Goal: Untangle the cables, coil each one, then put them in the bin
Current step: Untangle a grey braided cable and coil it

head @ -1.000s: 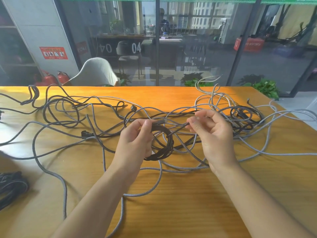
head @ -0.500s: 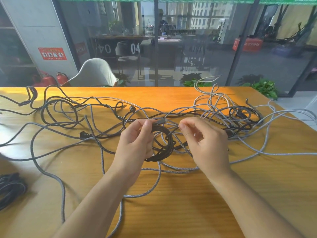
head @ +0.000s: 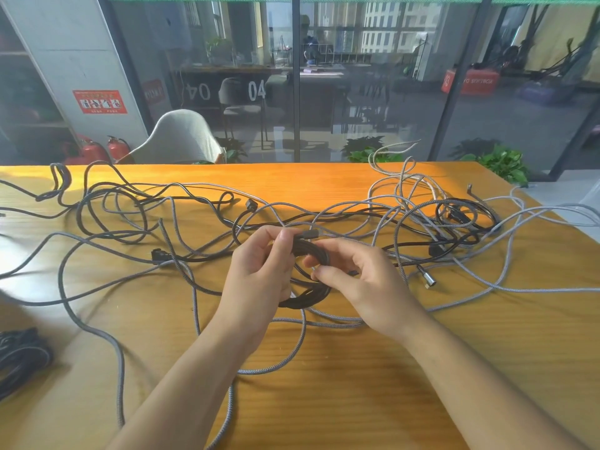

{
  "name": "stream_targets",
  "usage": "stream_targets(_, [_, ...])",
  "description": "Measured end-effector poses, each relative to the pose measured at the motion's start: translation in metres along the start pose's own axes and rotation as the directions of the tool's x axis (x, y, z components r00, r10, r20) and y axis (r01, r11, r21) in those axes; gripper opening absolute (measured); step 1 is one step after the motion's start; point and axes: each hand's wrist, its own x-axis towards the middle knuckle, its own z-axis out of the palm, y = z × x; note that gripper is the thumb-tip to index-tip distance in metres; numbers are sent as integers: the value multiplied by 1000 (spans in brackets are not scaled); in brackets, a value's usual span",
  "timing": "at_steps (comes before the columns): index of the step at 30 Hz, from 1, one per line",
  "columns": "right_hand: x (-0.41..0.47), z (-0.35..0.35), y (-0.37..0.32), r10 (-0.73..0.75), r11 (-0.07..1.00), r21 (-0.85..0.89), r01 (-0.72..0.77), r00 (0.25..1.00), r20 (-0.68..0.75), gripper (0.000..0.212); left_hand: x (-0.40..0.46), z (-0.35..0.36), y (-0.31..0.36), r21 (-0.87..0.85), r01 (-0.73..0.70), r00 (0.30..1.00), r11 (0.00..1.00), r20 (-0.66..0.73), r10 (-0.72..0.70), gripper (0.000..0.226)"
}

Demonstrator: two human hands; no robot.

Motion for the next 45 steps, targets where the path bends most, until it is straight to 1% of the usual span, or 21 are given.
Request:
stream_targets(2, [0,0,0,8,1000,8,-8,1000,8,28,-1,1,-1,25,-9,1000,1000,3,9,26])
stream_targets(6, [1,-4,4,-17,994,-109,19,1000,15,18,-1,2,-1,86,-34,999,996,6,34,24])
stream_targets(9, [2,-6,4,13,998,-66,-13,1000,5,22,-1,-1,-1,77,-36,999,996,-3,37,24])
stream_targets(11, [2,-6,2,31,998,-51,-32,999,-25,22,0,-1,0,59,-28,1000,998,-13,28,24])
stream_targets(13, [4,-6,2,29,998,-53,-35,994,-101,21,1,-1,0,50,-24,1000,998,-15,25,24])
stream_targets(15, [5,-7,3,49,999,33,-43,977,-209,17,1,-2,-1,46,-21,1000,999,-12,22,24])
stream_targets(17, [5,-7,3,94,988,144,-58,961,-260,11,2,-2,-2,47,-16,1000,999,-16,17,25])
stream_targets(19, [4,-3,1,136,956,286,-61,959,-248,11,2,-1,-2,35,-10,1000,999,-19,10,24])
stream_targets(21, [4,3,-4,175,887,459,-52,957,-229,9,2,0,-1,11,-6,1000,1000,-19,6,23])
stream_targets(22, [5,5,-5,187,856,515,-41,954,-235,9,2,1,0,-2,-6,1000,1000,-14,6,23])
stream_targets(25, [6,6,-7,215,779,627,14,933,-289,13,2,2,1,-21,-7,1000,1000,-2,7,24])
stream_targets(29, [5,-1,-10,301,674,738,46,894,-331,6,3,0,1,-21,-7,1000,1000,10,8,21])
stream_targets(32, [5,-3,-11,331,660,751,29,886,-325,9,4,-2,1,-29,-3,1000,1000,8,3,21])
stream_targets(34, [6,-6,-9,334,699,714,-23,894,-299,7,3,-3,1,-35,8,1000,999,15,-7,21])
stream_targets(36, [7,-10,-5,325,798,596,-94,899,-294,6,2,-3,1,-41,15,1000,999,25,-14,22])
stream_targets(38, [8,-16,1,232,940,319,-121,911,-340,4,2,-3,1,-36,12,999,999,38,-10,22])
stream_targets(39, [8,-17,3,168,979,171,-115,925,-341,5,2,-2,1,-29,7,999,1000,49,-5,22])
stream_targets(40, [8,-17,5,116,993,48,-106,942,-315,9,2,-2,1,-23,0,998,1000,59,1,23])
stream_targets(42, [7,-16,8,59,985,-147,-89,978,-200,14,1,-1,2,-23,-9,997,1000,74,11,25])
stream_targets(44, [6,-14,7,30,961,-270,-53,996,-87,18,0,-1,3,-33,-16,996,999,87,19,22])
stream_targets(45, [6,-14,6,22,956,-290,-39,998,-61,19,0,-1,3,-34,-17,996,999,91,20,22])
